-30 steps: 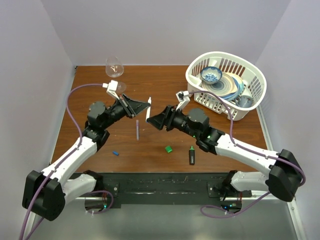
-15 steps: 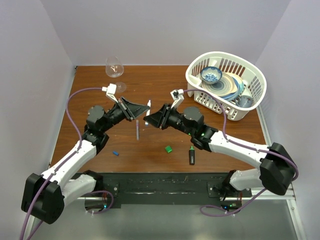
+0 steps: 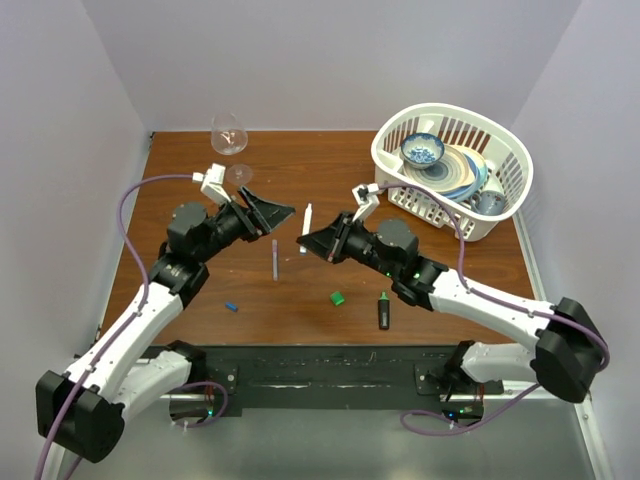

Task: Insert the pens into the pen caps

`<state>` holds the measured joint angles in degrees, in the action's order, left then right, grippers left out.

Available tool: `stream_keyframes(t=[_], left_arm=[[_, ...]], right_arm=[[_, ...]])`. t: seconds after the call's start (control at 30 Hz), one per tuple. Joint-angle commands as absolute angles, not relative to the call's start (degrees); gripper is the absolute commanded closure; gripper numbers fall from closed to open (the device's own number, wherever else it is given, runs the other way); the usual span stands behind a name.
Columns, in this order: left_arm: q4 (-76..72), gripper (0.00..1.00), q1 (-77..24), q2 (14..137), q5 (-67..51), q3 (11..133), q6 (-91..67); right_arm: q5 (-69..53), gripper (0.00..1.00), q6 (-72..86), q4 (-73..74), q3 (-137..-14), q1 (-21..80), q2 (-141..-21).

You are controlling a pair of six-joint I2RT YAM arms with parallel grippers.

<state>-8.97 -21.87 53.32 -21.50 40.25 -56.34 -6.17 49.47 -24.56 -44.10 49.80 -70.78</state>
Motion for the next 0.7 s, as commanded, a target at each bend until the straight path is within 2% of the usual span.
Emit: stream_keyframes(t=[0.0, 0.03, 0.2, 0.3, 0.33, 0.37, 0.43, 0.47, 0.5, 0.53, 0.67], left_arm=[[14.0, 0.23, -21.3, 52.0, -7.9, 47.5, -53.7], [20.3, 0.24, -21.1, 52.1, -2.7, 48.2, -54.5], [32.9, 0.28, -17.8, 50.6, 5.0, 46.8, -59.7], [40.9, 0.37, -16.9, 49.2, 12.2, 43.7, -67.0], [43.2, 0.41, -16.4, 49.0, 12.5, 41.9, -67.9], [44.1, 0.57, -15.7, 48.8, 12.2, 40.9, -69.7], [46.8, 0.72, -15.6, 48.9, 11.4, 38.7, -71.4], [48.1, 0.89, -15.6, 49.0, 11.3, 38.1, -74.0], [49.0, 0.95, -15.6, 49.1, 10.8, 36.8, -74.8], [50.7, 1.00, -15.6, 49.4, 9.9, 36.3, -75.7], [57.7, 1.00, -15.6, 50.4, 12.7, 35.7, -81.5]], right_arm=[[-1.6, 1.00, 46.8, -20.9, -40.7, 49.7, -64.0], [-1.0, 1.00, 46.7, -20.7, -39.9, 49.7, -62.9], [1.9, 1.00, 42.8, -15.7, -37.9, 49.7, -57.0], [2.6, 1.00, 41.1, -13.2, -37.7, 49.7, -54.7], [2.9, 1.00, 41.0, -13.0, -37.4, 49.7, -54.0], [3.1, 1.00, 41.0, -13.1, -37.2, 49.7, -53.1], [3.9, 1.00, 40.7, -13.1, -36.5, 49.7, -52.2], [4.1, 1.00, 40.4, -12.7, -36.4, 49.7, -51.7], [4.6, 1.00, 39.8, -11.9, -36.6, 49.7, -51.4], [4.7, 1.00, 39.5, -11.5, -36.7, 49.7, -51.3], [4.7, 1.00, 38.6, -11.8, -36.2, 49.7, -50.3]])
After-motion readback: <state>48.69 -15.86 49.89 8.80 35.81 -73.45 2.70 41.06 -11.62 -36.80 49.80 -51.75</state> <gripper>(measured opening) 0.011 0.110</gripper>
